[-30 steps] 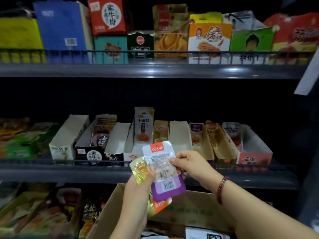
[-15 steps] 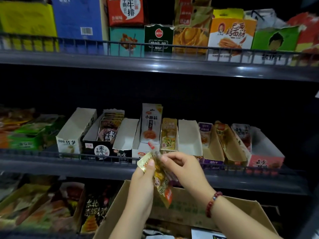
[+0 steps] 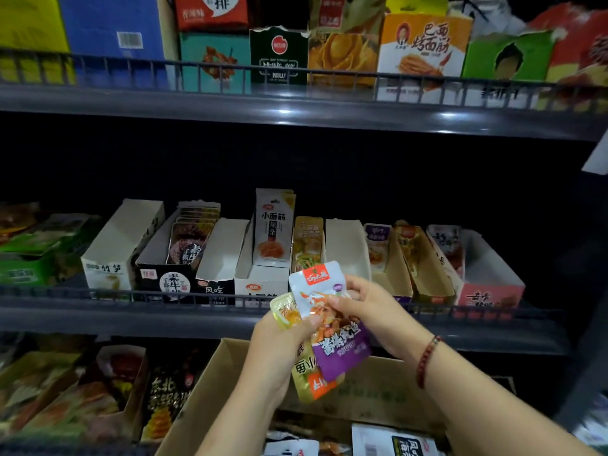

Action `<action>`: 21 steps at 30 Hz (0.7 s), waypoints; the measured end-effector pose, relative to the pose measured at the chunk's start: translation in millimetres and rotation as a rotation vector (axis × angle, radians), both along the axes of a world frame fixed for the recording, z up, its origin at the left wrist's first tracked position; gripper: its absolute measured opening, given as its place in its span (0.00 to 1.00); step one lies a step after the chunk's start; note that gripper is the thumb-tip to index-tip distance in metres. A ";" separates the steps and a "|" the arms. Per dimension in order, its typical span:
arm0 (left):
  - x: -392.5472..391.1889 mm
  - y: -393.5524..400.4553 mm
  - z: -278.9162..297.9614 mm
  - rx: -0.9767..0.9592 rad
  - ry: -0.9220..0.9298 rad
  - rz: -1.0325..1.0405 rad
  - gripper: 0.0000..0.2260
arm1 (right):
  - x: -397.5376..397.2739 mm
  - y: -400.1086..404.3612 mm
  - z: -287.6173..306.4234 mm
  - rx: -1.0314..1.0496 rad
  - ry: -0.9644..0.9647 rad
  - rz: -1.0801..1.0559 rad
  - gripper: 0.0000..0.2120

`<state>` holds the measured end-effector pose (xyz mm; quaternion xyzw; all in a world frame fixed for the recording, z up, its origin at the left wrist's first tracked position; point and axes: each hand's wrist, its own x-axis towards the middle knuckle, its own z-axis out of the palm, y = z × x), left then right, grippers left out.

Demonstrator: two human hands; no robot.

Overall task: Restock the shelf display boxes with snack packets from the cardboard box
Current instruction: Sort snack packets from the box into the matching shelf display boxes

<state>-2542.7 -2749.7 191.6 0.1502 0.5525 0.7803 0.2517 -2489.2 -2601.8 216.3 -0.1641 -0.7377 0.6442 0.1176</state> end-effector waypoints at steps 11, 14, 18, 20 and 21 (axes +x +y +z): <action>-60.0 48.7 10.9 -0.096 -0.098 0.167 0.03 | -90.2 96.8 39.6 0.252 0.129 -0.479 0.15; -70.4 60.5 6.9 -0.129 0.004 0.165 0.03 | -119.4 114.2 35.9 0.349 0.126 -0.495 0.19; -79.0 72.8 -3.1 -0.116 0.021 0.147 0.03 | -144.6 127.8 27.0 0.442 0.044 -0.487 0.17; -83.2 75.1 -7.1 -0.094 0.016 0.155 0.03 | -149.4 133.1 26.1 0.568 0.001 -0.486 0.18; -85.7 75.6 -8.9 -0.087 0.019 0.161 0.03 | -150.7 136.2 26.5 0.643 0.001 -0.470 0.17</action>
